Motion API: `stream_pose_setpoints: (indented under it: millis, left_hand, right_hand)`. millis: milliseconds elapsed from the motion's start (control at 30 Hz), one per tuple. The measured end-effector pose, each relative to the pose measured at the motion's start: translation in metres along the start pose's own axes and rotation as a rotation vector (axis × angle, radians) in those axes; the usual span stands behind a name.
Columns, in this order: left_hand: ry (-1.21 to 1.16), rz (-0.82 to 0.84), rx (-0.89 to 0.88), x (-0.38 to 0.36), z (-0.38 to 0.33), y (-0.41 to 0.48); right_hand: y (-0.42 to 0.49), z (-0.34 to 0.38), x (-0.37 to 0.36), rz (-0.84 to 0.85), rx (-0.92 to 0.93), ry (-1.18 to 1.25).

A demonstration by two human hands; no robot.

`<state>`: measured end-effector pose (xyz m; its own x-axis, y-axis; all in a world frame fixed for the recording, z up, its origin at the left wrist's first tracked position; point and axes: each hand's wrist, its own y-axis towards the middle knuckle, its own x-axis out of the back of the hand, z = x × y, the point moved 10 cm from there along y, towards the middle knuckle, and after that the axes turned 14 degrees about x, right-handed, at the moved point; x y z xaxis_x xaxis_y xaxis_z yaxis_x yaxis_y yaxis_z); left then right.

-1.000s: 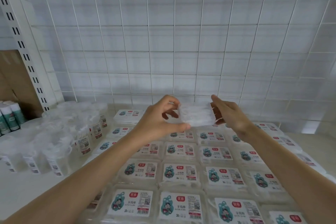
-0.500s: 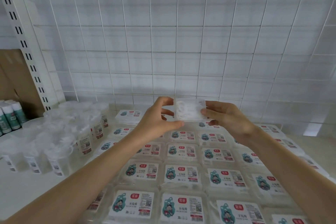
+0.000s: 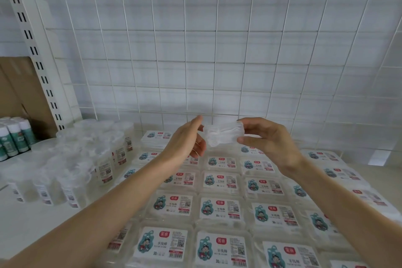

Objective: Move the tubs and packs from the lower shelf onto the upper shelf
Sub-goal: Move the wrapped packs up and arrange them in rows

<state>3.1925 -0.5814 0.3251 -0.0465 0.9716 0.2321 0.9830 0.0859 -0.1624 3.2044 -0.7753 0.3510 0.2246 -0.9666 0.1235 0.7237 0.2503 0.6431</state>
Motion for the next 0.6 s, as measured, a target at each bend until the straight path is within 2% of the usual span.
stream_pose_setpoints:
  millis: [100,233,367,500,600]
  left_hand:
    - [0.002,-0.01,-0.001,0.0,0.001,0.001]
    - [-0.117,0.035,0.012,-0.002,0.003,0.004]
    - [-0.216,0.036,-0.015,0.002,0.001,0.004]
    - [-0.199,0.014,-0.078,0.006,-0.005,0.002]
    - [-0.122,0.011,-0.11,0.003,-0.008,0.0]
  right_hand:
    - [-0.001,-0.001,-0.001,-0.006,-0.007,0.032]
    - [0.001,0.003,0.0,-0.021,0.027,0.068]
    - [-0.001,-0.002,-0.001,-0.031,-0.055,0.025]
    - [-0.003,-0.008,0.005,-0.113,-0.117,0.017]
    - [-0.007,-0.016,0.002,-0.147,-0.238,0.083]
